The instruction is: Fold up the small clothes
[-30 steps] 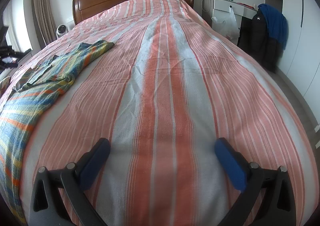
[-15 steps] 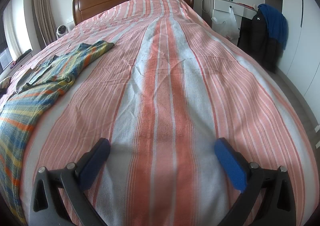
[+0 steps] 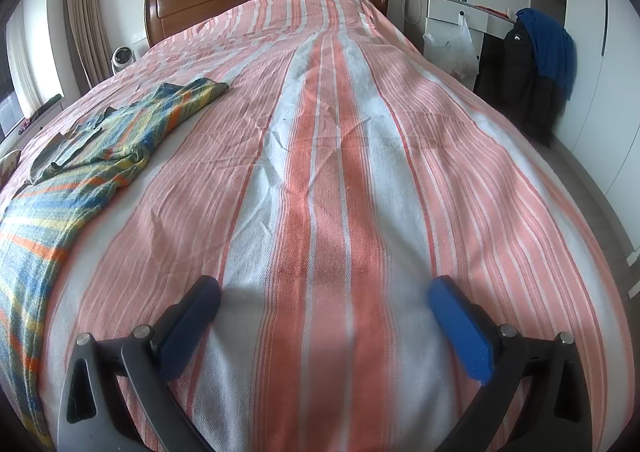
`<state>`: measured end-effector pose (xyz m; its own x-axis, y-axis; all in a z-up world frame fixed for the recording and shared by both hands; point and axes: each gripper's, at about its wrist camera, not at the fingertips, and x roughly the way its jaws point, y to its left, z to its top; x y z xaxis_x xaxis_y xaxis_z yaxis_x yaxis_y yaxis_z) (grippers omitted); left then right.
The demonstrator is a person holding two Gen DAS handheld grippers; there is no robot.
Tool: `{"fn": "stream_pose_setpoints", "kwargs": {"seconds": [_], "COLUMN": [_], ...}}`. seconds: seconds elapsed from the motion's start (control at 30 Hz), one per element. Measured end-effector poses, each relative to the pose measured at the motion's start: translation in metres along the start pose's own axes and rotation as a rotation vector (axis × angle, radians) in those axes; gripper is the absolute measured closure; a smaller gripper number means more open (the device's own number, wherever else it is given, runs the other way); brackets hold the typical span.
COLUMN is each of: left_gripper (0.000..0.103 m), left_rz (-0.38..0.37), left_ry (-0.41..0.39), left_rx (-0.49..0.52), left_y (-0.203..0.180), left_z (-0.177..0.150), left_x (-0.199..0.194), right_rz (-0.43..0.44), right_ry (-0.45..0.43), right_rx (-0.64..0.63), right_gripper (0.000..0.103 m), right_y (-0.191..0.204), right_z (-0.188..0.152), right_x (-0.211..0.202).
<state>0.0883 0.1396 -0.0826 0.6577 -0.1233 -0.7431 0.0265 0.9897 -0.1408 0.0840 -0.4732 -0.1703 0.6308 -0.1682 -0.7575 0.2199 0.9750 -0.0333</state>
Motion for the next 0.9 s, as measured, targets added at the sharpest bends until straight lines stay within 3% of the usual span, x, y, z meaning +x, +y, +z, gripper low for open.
{"fn": "stream_pose_setpoints", "kwargs": {"seconds": [0.17, 0.27, 0.37, 0.47, 0.53, 0.57, 0.63, 0.67, 0.73, 0.77, 0.8, 0.83, 0.87, 0.9], "left_gripper": [0.002, 0.003, 0.003, 0.005, 0.014, 0.024, 0.037, 0.046, 0.057, 0.069, 0.091, 0.098, 0.098, 0.099], "left_rz": [-0.026, 0.002, -0.017, -0.039, -0.026, -0.018, -0.028, -0.032, -0.022, -0.024, -0.03, -0.049, -0.065, -0.073], "left_ry": [0.037, 0.062, 0.123, 0.216, 0.277, 0.31, 0.366, 0.389, 0.415, 0.423, 0.431, 0.451, 0.46, 0.46], "left_rx": [-0.059, -0.08, -0.06, 0.009, 0.085, 0.108, 0.109, 0.104, 0.106, 0.103, 0.096, 0.081, 0.063, 0.051], "left_y": [0.006, 0.023, 0.034, 0.023, 0.007, 0.002, -0.001, -0.002, -0.005, -0.006, -0.006, -0.005, -0.003, -0.001], "left_z": [-0.016, -0.029, -0.051, -0.073, -0.087, -0.093, -0.102, -0.105, -0.108, -0.107, -0.107, -0.106, -0.105, -0.104], "left_x": [0.025, 0.03, 0.035, 0.044, 0.051, 0.055, 0.064, 0.067, 0.073, 0.074, 0.075, 0.078, 0.078, 0.077], "right_rz": [-0.019, -0.074, 0.072, 0.232, 0.321, 0.348, 0.405, 0.424, 0.428, 0.431, 0.441, 0.451, 0.452, 0.446], "right_ry": [0.033, 0.043, 0.001, 0.075, 0.161, 0.193, 0.258, 0.295, 0.34, 0.352, 0.368, 0.384, 0.411, 0.419], "right_rx": [-0.012, -0.053, -0.101, -0.143, -0.166, -0.171, -0.168, -0.165, -0.165, -0.166, -0.16, -0.152, -0.15, -0.146], "right_gripper": [0.0, 0.0, 0.0, 0.0, 0.001, 0.001, 0.01, 0.019, 0.027, 0.033, 0.047, 0.059, 0.097, 0.098], "right_y": [0.004, 0.013, 0.03, 0.054, 0.073, 0.081, 0.097, 0.105, 0.118, 0.124, 0.129, 0.134, 0.139, 0.141], "right_z": [0.003, 0.013, 0.009, -0.014, -0.04, -0.05, -0.075, -0.085, -0.099, -0.104, -0.108, -0.111, -0.113, -0.114], "right_x": [0.001, -0.025, -0.077, -0.115, -0.131, -0.134, -0.138, -0.137, -0.129, -0.124, -0.117, -0.112, -0.105, -0.103]}}
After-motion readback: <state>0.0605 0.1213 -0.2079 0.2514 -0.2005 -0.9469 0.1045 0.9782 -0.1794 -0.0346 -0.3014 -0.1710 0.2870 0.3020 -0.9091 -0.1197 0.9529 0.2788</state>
